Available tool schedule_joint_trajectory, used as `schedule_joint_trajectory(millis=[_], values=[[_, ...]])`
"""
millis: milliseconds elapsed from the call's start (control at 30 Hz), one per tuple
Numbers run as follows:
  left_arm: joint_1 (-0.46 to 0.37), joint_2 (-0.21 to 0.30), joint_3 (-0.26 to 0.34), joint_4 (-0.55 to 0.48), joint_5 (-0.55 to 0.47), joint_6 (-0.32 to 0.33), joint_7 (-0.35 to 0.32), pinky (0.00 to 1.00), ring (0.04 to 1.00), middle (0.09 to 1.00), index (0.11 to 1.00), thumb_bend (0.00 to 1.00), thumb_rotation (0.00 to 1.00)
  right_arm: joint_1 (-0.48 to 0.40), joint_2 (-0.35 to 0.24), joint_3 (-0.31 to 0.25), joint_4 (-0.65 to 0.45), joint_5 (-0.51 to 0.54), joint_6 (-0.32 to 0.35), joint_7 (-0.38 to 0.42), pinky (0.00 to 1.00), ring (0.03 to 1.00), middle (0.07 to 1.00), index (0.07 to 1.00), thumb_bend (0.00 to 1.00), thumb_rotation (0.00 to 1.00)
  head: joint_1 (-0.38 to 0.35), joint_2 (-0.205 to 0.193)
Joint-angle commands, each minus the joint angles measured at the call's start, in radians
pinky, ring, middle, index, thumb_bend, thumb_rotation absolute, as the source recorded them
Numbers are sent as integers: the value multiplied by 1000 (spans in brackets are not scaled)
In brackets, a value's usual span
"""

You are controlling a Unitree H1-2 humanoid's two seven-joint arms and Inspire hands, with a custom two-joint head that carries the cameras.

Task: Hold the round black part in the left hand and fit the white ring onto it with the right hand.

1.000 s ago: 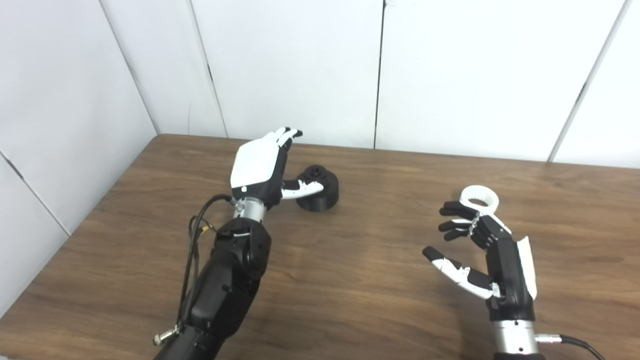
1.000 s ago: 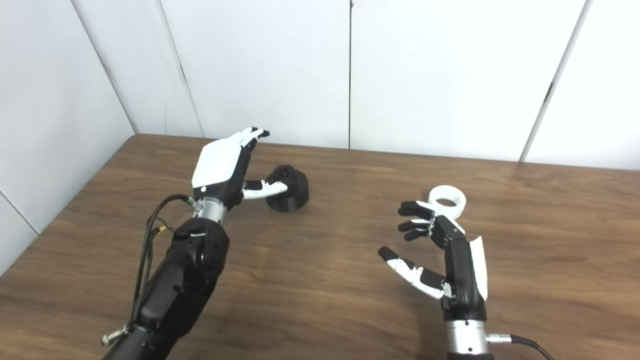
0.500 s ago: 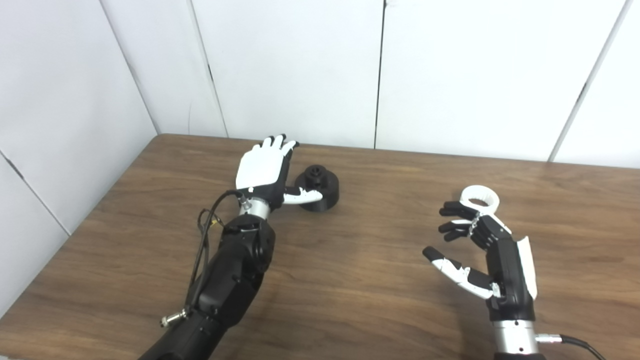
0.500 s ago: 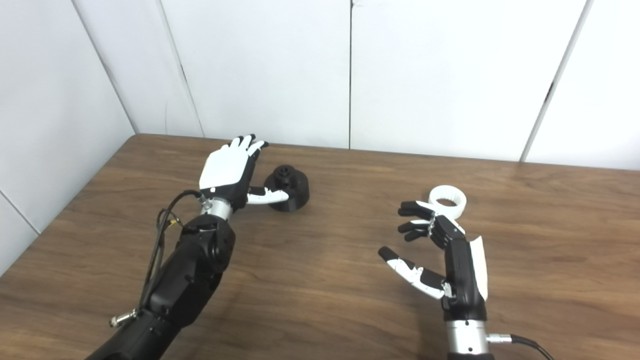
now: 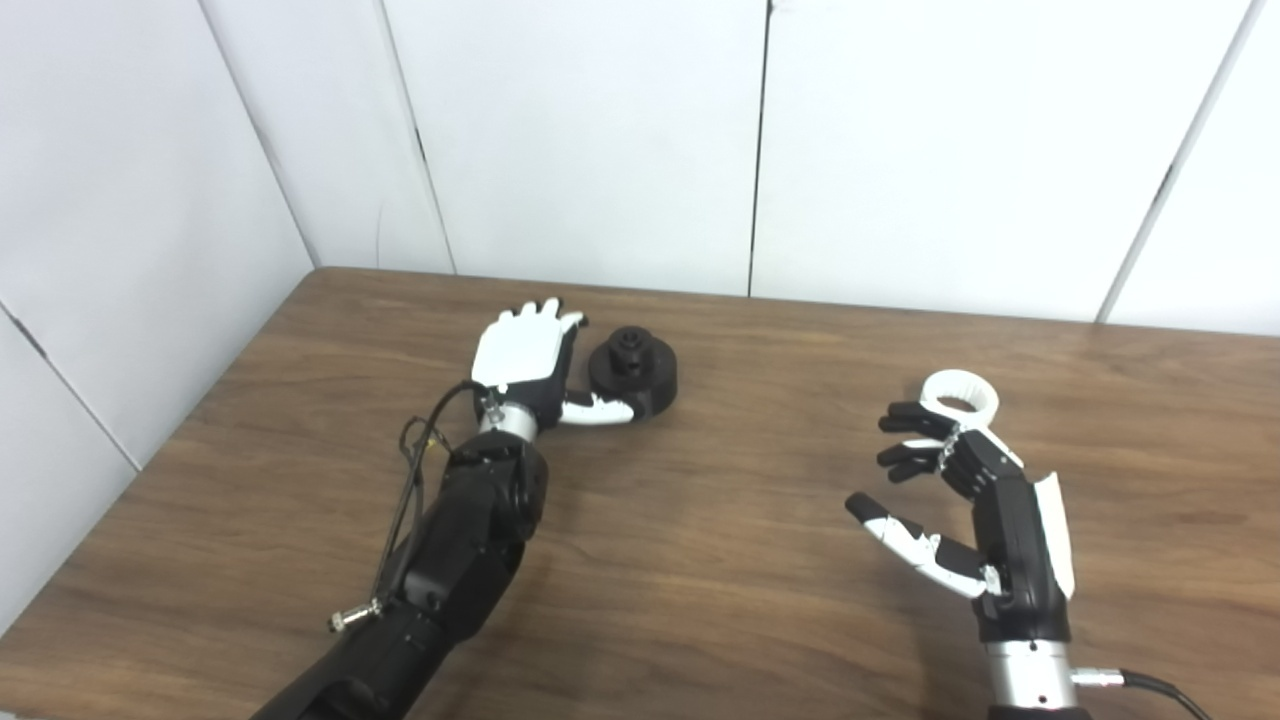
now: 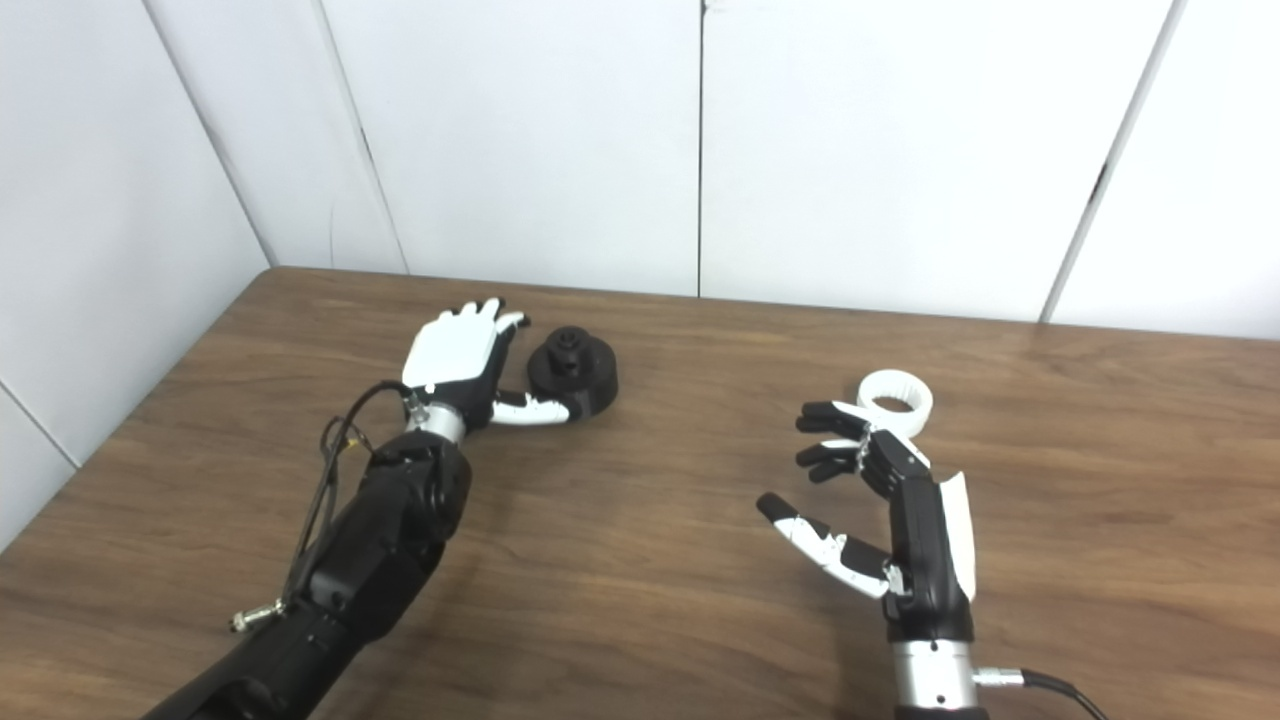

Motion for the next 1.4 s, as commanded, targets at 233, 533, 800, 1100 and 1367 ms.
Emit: schedule_joint_trajectory(millis=[233, 533, 800, 1100, 1367], values=[[-67, 27, -12, 43, -27, -39, 42, 1000, 1000, 1000, 867, 1000, 628, 35, -24, -14, 42, -20, -17, -1, 472, 554, 665, 681, 674, 72, 1, 3], [-75, 24, -31, 77, -54, -53, 52, 1000, 1000, 1000, 872, 1000, 655, 39, -24, -14, 35, -28, -12, -1, 476, 559, 668, 683, 672, 73, -5, 5], [-79, 14, -36, 87, -73, -60, 67, 1000, 1000, 1000, 872, 1000, 670, 43, -19, -13, 29, -33, -4, -3, 472, 559, 668, 682, 668, 74, -13, 9], [-82, 6, -39, 77, -100, -58, 59, 1000, 1000, 1000, 873, 1000, 645, 44, -15, -13, 34, -26, -9, -4, 462, 548, 662, 676, 672, 68, -11, 11], [-84, 1, -48, 67, -103, -51, 48, 1000, 1000, 1000, 879, 1000, 630, 42, -14, -12, 39, -34, -11, -9, 459, 546, 663, 677, 669, 60, -13, 10]])
